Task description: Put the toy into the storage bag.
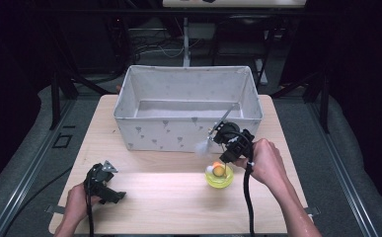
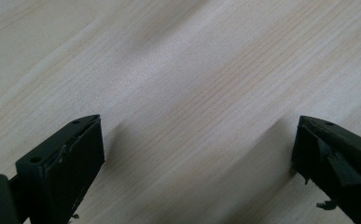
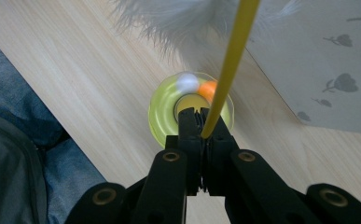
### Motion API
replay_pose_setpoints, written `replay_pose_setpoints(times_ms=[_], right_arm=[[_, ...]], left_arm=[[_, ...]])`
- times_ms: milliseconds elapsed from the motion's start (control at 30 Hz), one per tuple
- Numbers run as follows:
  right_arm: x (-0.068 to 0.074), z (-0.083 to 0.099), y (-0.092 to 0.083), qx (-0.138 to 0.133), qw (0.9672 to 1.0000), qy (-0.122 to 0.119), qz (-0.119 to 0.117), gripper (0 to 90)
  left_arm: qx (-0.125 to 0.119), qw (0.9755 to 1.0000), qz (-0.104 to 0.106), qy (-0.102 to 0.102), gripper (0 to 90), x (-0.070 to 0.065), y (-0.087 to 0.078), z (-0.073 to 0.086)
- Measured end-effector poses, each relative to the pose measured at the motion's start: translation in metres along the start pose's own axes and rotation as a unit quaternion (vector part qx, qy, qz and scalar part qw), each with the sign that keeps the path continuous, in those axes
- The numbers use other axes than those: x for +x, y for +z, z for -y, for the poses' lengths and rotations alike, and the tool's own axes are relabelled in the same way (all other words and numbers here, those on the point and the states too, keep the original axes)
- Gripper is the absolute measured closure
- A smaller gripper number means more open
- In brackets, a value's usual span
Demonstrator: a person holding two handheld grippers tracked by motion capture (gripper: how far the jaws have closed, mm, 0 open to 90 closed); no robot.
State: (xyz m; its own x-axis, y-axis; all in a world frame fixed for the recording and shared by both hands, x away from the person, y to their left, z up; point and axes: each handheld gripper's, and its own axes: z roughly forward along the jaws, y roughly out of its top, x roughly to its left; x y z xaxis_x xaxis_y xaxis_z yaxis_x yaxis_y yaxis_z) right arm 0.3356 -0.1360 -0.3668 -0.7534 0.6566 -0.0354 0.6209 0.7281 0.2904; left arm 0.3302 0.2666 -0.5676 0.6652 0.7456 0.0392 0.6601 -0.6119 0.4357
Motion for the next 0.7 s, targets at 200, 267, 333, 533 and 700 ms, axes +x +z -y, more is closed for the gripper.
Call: replay_pose_setpoints(times_ms=[200, 267, 333, 533, 700], right_arm=[[-0.006, 0.002, -0.005, 0.0, 1.0, 0.009, 0.003, 87.9], [-0.009, 0.003, -0.008, 0.003, 0.9999, 0.008, 0.006, 87.9], [-0.011, 0.004, -0.01, 0.0, 0.9999, 0.015, 0.006, 87.9], [-0.016, 0.004, -0.02, 0.005, 0.9997, 0.019, 0.015, 87.9], [-0.021, 0.005, -0.024, 0.004, 0.9995, 0.026, 0.016, 87.9]], left_arm=[[-0.002, 1.0, 0.002, 0.002, 2.1, -0.001, 0.0, -0.001], [-0.002, 1.0, 0.004, 0.005, 1.9, -0.002, 0.0, -0.002], [-0.005, 1.0, 0.002, 0.006, 1.8, -0.002, 0.0, -0.002], [-0.005, 0.9999, 0.005, 0.01, 1.9, -0.002, 0.0, -0.003], [-0.005, 1.0, 0.007, 0.005, 1.9, -0.002, 0.0, -0.002]])
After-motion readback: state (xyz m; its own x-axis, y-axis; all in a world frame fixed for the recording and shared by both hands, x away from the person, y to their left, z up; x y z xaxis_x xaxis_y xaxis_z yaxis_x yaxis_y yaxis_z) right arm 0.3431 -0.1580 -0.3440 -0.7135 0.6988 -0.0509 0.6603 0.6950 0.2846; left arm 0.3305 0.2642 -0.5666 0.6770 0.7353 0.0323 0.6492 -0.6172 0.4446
